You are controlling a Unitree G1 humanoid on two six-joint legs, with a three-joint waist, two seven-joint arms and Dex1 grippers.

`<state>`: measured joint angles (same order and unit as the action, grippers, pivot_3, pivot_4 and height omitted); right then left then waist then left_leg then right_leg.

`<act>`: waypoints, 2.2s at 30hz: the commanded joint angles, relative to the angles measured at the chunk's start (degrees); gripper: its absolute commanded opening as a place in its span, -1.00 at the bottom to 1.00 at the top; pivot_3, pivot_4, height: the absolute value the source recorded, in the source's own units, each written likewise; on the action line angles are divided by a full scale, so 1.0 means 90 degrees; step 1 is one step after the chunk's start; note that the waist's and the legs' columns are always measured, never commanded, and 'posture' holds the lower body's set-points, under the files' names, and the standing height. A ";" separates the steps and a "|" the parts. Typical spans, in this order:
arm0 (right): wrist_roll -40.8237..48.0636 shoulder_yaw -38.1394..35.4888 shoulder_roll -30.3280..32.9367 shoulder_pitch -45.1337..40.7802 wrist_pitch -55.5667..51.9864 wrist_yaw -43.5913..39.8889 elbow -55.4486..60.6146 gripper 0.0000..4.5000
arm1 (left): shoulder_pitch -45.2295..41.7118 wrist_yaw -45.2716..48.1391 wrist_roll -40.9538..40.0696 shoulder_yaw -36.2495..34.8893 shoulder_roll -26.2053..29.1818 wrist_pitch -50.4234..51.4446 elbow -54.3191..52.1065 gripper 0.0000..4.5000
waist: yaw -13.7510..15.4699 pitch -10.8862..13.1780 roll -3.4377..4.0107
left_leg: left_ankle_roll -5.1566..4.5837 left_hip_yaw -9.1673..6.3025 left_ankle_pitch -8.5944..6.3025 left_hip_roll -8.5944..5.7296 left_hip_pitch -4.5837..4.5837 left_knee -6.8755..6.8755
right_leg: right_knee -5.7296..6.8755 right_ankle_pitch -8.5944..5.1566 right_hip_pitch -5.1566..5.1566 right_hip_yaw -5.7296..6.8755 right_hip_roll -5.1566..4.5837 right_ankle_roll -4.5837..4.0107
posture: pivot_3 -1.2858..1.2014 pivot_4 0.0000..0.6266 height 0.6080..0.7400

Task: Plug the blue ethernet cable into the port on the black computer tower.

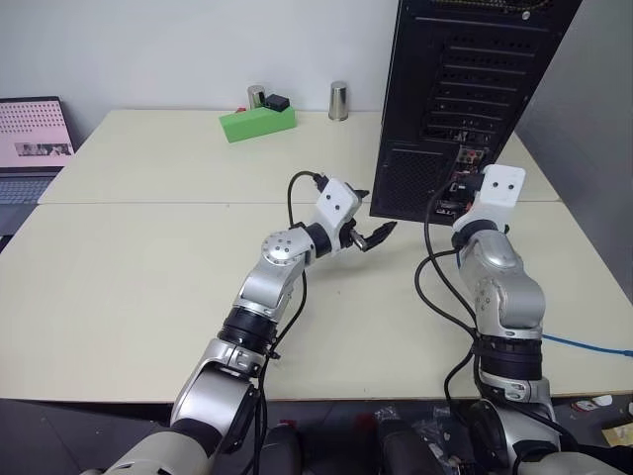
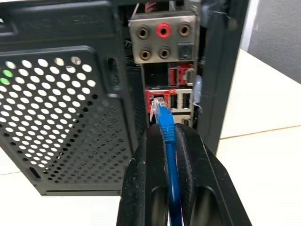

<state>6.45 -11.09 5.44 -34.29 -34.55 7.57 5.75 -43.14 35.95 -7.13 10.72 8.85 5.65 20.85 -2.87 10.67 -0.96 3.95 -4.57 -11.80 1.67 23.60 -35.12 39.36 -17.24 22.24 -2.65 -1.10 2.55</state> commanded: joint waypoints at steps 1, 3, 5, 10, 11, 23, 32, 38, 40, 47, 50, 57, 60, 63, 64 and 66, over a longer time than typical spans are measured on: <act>-0.0018 0.0009 0.0052 -0.0146 0.0147 -0.0012 0.0196 -1.00 | -0.0147 0.0026 0.0019 -0.0102 -0.0002 -0.0143 -0.0159 0.98 | 0.0000 0.0000 0.0000 | 0.0000 0.0000 0.0000 0.0000 0.0000 0.0000 | 0.0000 0.0000 0.0000 0.0000 0.0000 0.0000 | 0.03 -0.52 1.00; -0.0044 -0.0013 0.0056 -0.0141 0.0184 0.0026 0.0152 -1.00 | -0.0128 0.0024 0.0031 -0.0098 -0.0007 -0.0144 -0.0168 0.98 | 0.0000 0.0000 0.0000 | 0.0000 0.0000 0.0000 0.0000 0.0000 0.0000 | 0.0000 0.0000 0.0000 0.0000 0.0000 0.0000 | 0.03 -0.52 1.00; -0.0073 -0.0044 0.0057 -0.0133 0.0202 0.0074 0.0111 -1.00 | -0.0119 0.0029 0.0038 -0.0097 -0.0013 -0.0138 -0.0173 0.98 | 0.0000 0.0000 0.0000 | 0.0000 -0.0001 0.0000 0.0000 0.0000 0.0000 | 0.0000 0.0000 0.0000 0.0001 0.0000 0.0000 | 0.03 -0.52 1.00; -0.0087 -0.0099 0.0050 -0.0115 0.0175 0.0127 0.0083 -1.00 | -0.0118 0.0036 0.0046 -0.0100 -0.0019 -0.0140 -0.0166 0.98 | 0.0000 0.0000 0.0000 | 0.0000 0.0000 0.0000 0.0000 0.0001 0.0000 | 0.0000 0.0000 0.0000 0.0000 0.0000 0.0000 | 0.03 -0.52 1.00; -0.0083 -0.0102 0.0049 -0.0112 0.0170 0.0135 0.0081 -1.00 | -0.0118 0.0038 0.0046 -0.0101 -0.0020 -0.0140 -0.0165 0.98 | 0.0000 0.0000 0.0000 | 0.0000 0.0000 0.0000 0.0000 0.0000 0.0000 | 0.0000 0.0000 0.0000 0.0001 0.0000 0.0000 | 0.03 -0.52 1.00; -0.0041 -0.0113 -0.0004 -0.0253 0.0264 0.0202 -0.0103 -1.00 | -0.0129 0.0037 0.0052 -0.0114 -0.0026 -0.0161 -0.0133 0.98 | -0.0003 0.0000 0.0000 | 0.0000 0.0000 0.0000 0.0000 0.0001 0.0000 | 0.0000 0.0000 0.0000 0.0001 0.0000 0.0000 | 0.03 -0.52 1.00; -0.0096 -0.0097 0.0028 -0.0375 0.0410 0.0233 -0.0151 -1.00 | -0.0112 0.0029 0.0057 -0.0113 -0.0020 -0.0156 -0.0177 0.98 | -0.0018 0.0000 0.0000 | 0.0000 0.0000 0.0000 0.0000 -0.0001 -0.0001 | 0.0004 0.0000 0.0000 -0.0002 0.0000 0.0000 | 0.03 -0.52 1.00; -0.0143 0.0027 0.0045 -0.0412 0.0339 0.0200 0.0075 -1.00 | -0.0110 0.0035 0.0062 -0.0103 -0.0018 -0.0155 -0.0193 0.98 | -0.0023 0.0000 0.0000 | 0.0000 0.0000 0.0000 0.0000 -0.0001 -0.0001 | 0.0005 0.0000 0.0000 -0.0002 0.0000 0.0000 | 0.03 -0.52 1.00; -0.0138 0.0030 0.0039 -0.0415 0.0335 0.0204 0.0089 -1.00 | -0.0111 0.0040 0.0064 -0.0096 -0.0022 -0.0155 -0.0196 0.98 | -0.0026 0.0000 0.0000 | 0.0000 0.0000 0.0000 0.0000 -0.0001 -0.0001 | 0.0005 0.0000 0.0000 -0.0002 0.0000 0.0000 | 0.03 -0.52 1.00; -0.0106 0.0000 0.0023 -0.0394 0.0283 0.0235 0.0165 -1.00 | -0.0111 0.0058 0.0070 -0.0092 -0.0012 -0.0162 -0.0188 0.98 | -0.0034 0.0000 0.0000 | 0.0000 0.0000 0.0000 0.0000 -0.0001 -0.0001 | 0.0006 0.0000 0.0001 -0.0002 0.0000 0.0000 | 0.03 -0.52 1.00; -0.0057 -0.0049 -0.0033 -0.0318 0.0267 0.0269 0.0168 -1.00 | -0.0101 0.0075 0.0073 -0.0094 -0.0005 -0.0161 -0.0189 0.98 | -0.0034 0.0000 0.0000 | 0.0000 0.0000 0.0000 0.0000 -0.0001 -0.0001 | 0.0006 0.0000 0.0001 -0.0002 0.0000 0.0000 | 0.03 -0.52 1.00; -0.0053 -0.0077 -0.0042 -0.0311 0.0306 0.0326 0.0229 -1.00 | -0.0103 0.0102 0.0084 -0.0104 0.0006 -0.0171 -0.0177 0.98 | -0.0021 0.0000 0.0000 | 0.0000 -0.0001 0.0000 0.0000 0.0005 0.0000 | -0.0002 0.0000 0.0002 0.0001 0.0000 0.0000 | 0.03 -0.52 1.00; -0.0101 -0.0030 -0.0036 -0.0283 0.0286 0.0338 0.0197 -1.00 | -0.0112 0.0114 0.0086 -0.0102 0.0005 -0.0186 -0.0163 0.98 | -0.0019 0.0000 0.0000 | 0.0000 -0.0001 0.0000 0.0000 0.0008 0.0001 | -0.0004 0.0000 0.0003 0.0002 -0.0001 0.0000 | 0.03 -0.52 1.00; -0.0121 0.0006 -0.0109 -0.0267 0.0268 0.0395 0.0155 -1.00 | -0.0117 0.0120 0.0088 -0.0094 -0.0003 -0.0181 -0.0169 0.98 | -0.0019 0.0000 0.0000 | 0.0000 -0.0001 0.0000 0.0000 0.0008 0.0001 | -0.0004 0.0000 0.0004 0.0003 -0.0001 0.0000 | 0.03 -0.52 1.00; -0.0127 0.0022 -0.0143 -0.0266 0.0265 0.0421 0.0142 -1.00 | -0.0118 0.0121 0.0089 -0.0093 -0.0005 -0.0181 -0.0169 0.98 | -0.0019 0.0000 0.0000 | 0.0000 -0.0001 0.0000 0.0000 0.0008 0.0000 | -0.0004 0.0000 0.0004 0.0003 -0.0001 0.0000 | 0.03 -0.52 1.00; -0.0158 0.0056 -0.0204 -0.0275 0.0279 0.0481 0.0099 -1.00 | -0.0129 0.0124 0.0091 -0.0094 -0.0006 -0.0191 -0.0151 0.98 | -0.0019 0.0000 0.0000 | 0.0000 -0.0001 0.0000 0.0000 0.0008 0.0001 | -0.0005 0.0000 0.0004 0.0003 -0.0001 0.0000 | 0.03 -0.52 1.00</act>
<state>5.67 -10.99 4.10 -35.25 -33.05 10.88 4.26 -43.14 36.92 -6.37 10.71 8.83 5.52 20.85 -3.04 10.67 -0.95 3.95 -4.58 -11.80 1.67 23.67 -35.12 39.32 -17.24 22.27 -2.63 -1.11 2.55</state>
